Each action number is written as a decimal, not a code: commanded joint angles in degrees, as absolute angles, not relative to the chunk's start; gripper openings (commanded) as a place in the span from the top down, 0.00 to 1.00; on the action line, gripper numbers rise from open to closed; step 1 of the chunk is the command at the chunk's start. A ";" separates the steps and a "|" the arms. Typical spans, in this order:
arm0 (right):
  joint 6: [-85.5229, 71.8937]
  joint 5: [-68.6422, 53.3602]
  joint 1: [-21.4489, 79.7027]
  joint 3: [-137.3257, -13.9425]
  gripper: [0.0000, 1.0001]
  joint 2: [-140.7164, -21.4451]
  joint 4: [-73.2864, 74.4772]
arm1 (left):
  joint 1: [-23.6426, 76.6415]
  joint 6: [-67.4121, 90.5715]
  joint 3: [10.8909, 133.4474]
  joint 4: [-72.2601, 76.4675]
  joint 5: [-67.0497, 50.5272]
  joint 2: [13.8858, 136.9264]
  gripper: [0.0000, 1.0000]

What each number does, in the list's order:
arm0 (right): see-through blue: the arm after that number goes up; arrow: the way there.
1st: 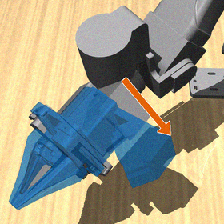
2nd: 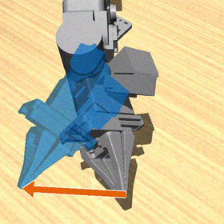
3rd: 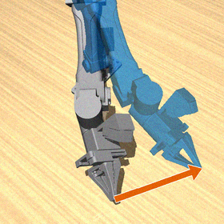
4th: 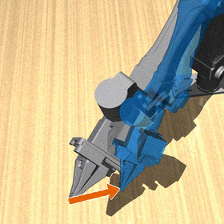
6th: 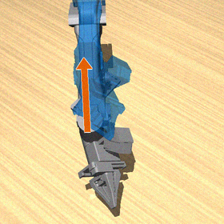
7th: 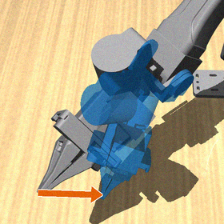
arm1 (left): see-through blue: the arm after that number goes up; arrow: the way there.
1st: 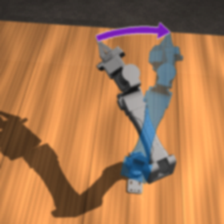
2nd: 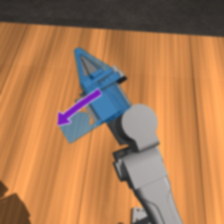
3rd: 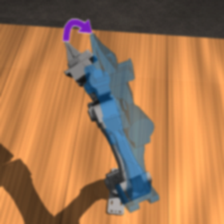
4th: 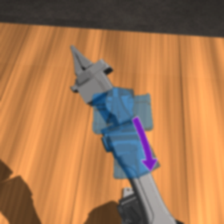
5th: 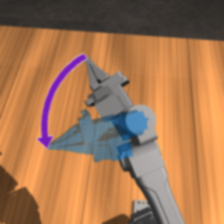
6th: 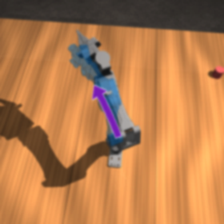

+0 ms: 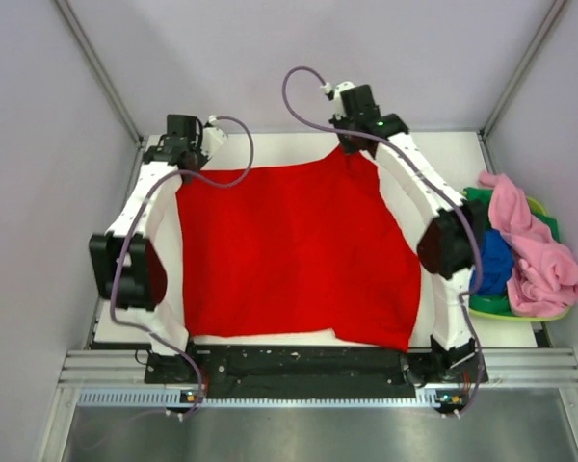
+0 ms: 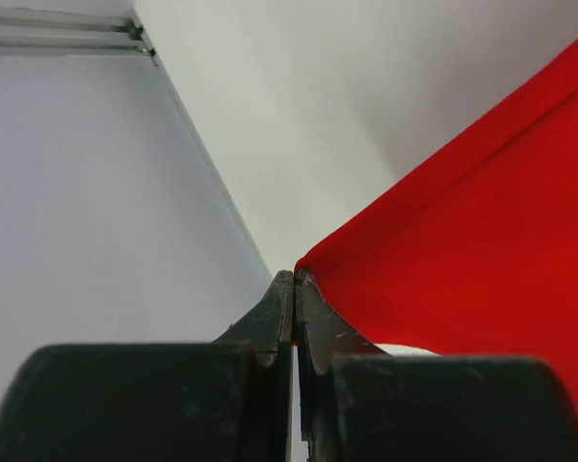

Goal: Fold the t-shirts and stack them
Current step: Flatten out the tshirt

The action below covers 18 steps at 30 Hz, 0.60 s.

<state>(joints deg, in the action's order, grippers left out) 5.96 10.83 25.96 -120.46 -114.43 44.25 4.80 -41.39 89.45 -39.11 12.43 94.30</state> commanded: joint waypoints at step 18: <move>-2.10 8.27 17.32 -123.73 0.84 -134.90 8.43 | 2.99 -41.13 111.25 -14.41 27.24 129.45 1.00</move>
